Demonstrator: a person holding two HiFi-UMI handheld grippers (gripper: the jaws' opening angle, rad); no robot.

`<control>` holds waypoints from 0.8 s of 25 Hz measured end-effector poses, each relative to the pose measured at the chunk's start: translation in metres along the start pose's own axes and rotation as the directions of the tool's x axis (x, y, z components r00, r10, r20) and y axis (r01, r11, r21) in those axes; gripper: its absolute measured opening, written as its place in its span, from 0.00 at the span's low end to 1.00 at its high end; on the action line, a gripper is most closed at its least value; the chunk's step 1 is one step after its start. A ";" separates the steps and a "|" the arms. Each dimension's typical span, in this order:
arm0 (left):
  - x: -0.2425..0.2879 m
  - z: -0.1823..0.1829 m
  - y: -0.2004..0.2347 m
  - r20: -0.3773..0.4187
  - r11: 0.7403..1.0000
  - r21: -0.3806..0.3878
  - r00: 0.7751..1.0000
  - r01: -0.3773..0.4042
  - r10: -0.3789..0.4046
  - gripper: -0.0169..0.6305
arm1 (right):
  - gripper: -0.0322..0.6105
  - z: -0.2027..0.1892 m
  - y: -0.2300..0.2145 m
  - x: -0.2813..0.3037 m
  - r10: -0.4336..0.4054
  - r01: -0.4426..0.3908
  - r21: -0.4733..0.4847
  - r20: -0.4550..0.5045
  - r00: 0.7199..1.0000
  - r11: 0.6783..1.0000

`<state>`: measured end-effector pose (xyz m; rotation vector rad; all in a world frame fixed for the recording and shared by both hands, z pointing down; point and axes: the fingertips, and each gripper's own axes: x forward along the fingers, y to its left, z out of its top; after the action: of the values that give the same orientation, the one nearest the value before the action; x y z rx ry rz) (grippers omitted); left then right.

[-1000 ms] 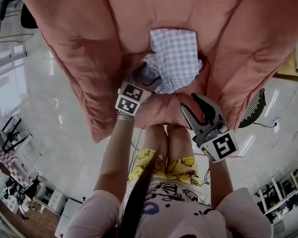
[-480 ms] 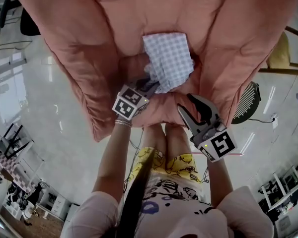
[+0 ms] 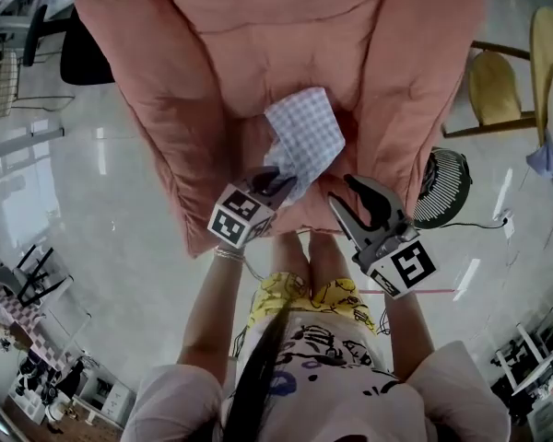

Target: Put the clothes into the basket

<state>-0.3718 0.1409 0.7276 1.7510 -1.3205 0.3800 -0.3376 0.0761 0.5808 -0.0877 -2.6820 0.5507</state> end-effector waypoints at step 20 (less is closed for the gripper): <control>-0.163 0.137 -0.120 0.407 0.990 -0.067 0.909 0.126 -0.088 0.14 | 0.27 0.124 0.059 -0.094 -0.082 0.093 -0.063 0.161 0.984 0.994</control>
<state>-0.3631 0.1385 0.4836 1.8772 -1.4904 -0.1146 -0.3011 0.0721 0.4187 0.0566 -2.8438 0.4537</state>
